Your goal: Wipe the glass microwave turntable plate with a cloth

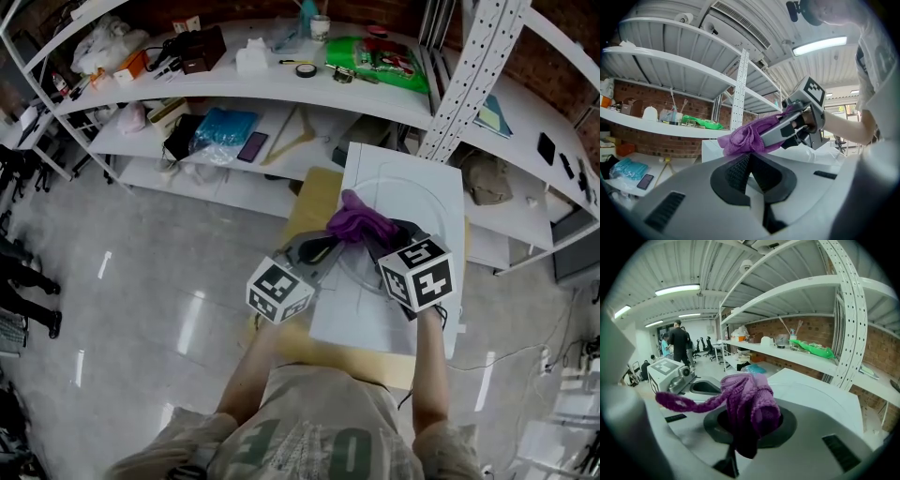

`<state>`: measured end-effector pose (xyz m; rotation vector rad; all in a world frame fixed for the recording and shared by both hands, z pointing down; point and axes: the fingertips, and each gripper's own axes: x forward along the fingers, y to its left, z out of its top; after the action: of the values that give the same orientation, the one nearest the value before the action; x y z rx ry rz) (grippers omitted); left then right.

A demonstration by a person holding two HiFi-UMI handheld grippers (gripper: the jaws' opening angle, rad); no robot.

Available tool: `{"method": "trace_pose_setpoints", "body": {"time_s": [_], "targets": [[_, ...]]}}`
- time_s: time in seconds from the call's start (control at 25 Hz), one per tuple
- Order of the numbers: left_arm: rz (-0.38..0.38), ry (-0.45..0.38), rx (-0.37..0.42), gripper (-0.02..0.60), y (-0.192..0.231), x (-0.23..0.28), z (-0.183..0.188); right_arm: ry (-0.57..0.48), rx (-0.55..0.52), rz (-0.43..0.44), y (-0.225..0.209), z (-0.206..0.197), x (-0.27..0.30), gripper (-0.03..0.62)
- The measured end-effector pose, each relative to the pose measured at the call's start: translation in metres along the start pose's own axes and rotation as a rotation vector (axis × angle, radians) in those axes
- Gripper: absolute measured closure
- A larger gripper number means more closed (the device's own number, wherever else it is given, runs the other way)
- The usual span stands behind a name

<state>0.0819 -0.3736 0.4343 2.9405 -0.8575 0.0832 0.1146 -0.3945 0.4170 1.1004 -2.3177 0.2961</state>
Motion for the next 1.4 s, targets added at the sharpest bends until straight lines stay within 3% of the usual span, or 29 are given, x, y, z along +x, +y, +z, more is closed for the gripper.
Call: {"method": "trace_pose_setpoints", "body": {"time_s": [0.28, 0.84, 1.4], "targets": [[0.005, -0.009, -0.009, 0.584, 0.003, 0.0, 0.001, 0.037, -0.045, -0.081, -0.022, 0.006, 0.01, 0.543], [0.015, 0.003, -0.004, 0.584, 0.003, 0.001, 0.001, 0.024, 0.023, -0.203, -0.077, 0.005, 0.008, 0.543], [0.021, 0.009, -0.003, 0.584, 0.003, -0.001, 0.0, 0.054, 0.057, -0.364, -0.124, -0.019, -0.039, 0.543]]}}
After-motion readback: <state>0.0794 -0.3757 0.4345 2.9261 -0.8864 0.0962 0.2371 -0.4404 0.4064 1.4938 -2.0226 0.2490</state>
